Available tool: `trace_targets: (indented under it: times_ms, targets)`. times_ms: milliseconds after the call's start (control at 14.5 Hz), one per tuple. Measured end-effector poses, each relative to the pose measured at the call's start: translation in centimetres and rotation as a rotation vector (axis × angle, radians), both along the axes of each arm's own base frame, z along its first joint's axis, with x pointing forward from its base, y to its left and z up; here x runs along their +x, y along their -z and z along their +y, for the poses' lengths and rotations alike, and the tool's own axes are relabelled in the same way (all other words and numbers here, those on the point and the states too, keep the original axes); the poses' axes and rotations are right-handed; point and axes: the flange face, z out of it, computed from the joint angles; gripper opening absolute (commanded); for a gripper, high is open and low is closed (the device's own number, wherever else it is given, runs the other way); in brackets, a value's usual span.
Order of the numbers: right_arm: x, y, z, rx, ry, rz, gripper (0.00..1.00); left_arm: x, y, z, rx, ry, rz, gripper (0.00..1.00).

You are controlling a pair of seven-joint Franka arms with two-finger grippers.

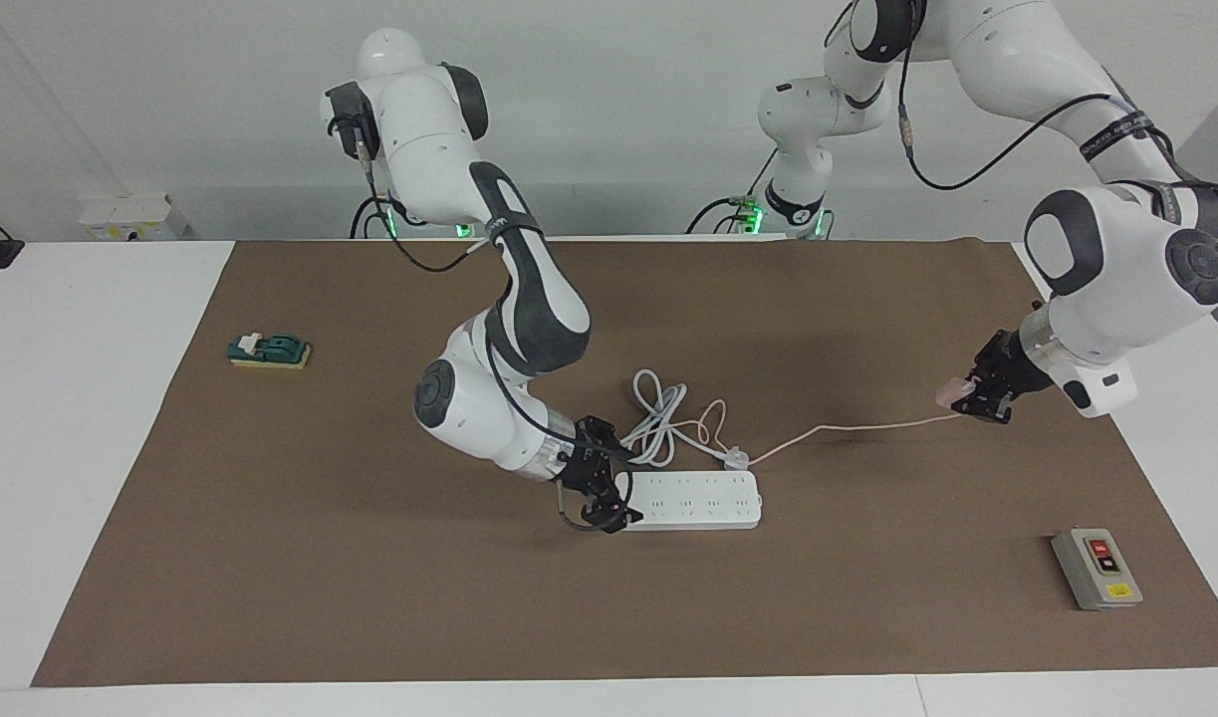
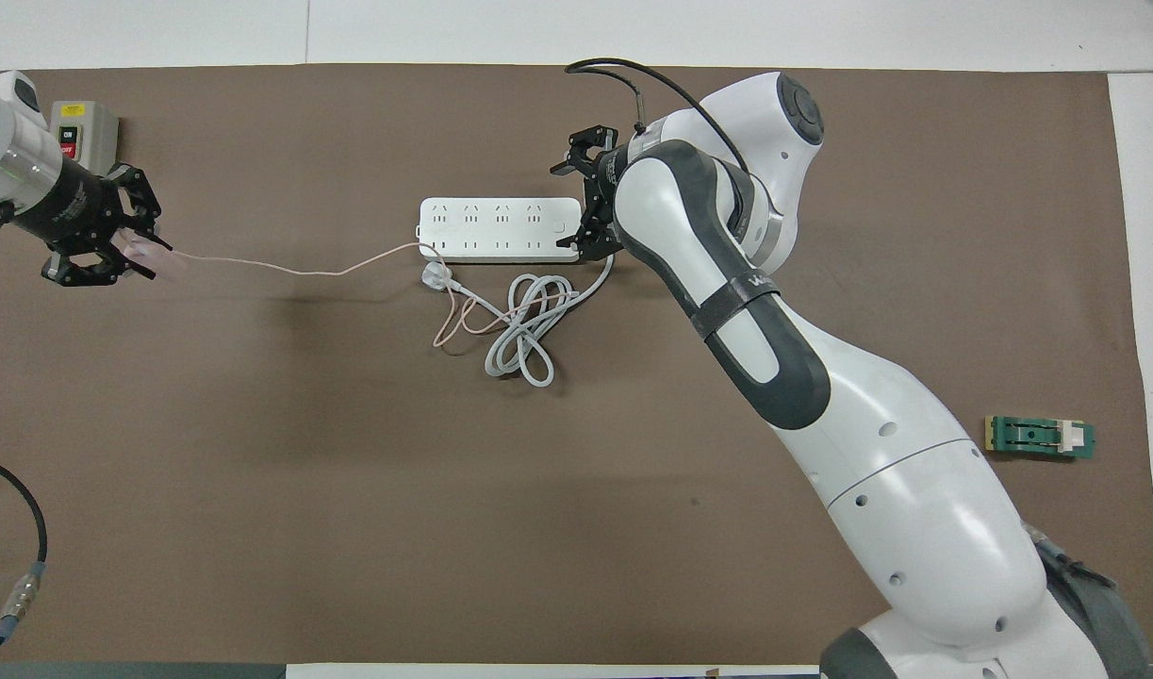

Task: Unplug charger and place it aside
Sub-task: 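Lower the charger onto the mat while the right gripper withdraws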

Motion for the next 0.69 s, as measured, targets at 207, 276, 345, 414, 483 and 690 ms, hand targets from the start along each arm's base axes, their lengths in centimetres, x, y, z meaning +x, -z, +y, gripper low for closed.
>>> trace_targets:
  times_ms: [207,276,345,414,483,690]
  targets:
    - [-0.6,-5.4,-3.3,-0.067,-0.056,-0.008,1.00,-1.4,2.6,0.3,-0.006,0.050,-0.033,0.00]
    - [-1.0,-7.5,-4.2,-0.096,-0.072,-0.023,1.00,-2.0,3.7,0.2,-0.005,0.056,-0.041,0.00]
    - [-1.5,-9.4,-5.0,-0.125,-0.087,-0.038,1.00,-2.6,4.6,0.0,-0.005,0.063,-0.047,0.00]
    - [-2.0,-11.3,-5.8,-0.152,-0.099,-0.051,1.00,-3.2,5.4,-0.1,-0.006,0.074,-0.054,0.00]
    - [-2.5,-13.3,-7.0,-0.175,-0.113,-0.067,1.00,-3.9,6.1,-0.2,-0.005,0.084,-0.064,0.19]
    - [-4.3,-18.7,-13.0,-0.254,-0.259,-0.147,1.00,-5.5,7.7,-0.3,0.002,0.095,-0.104,1.00]
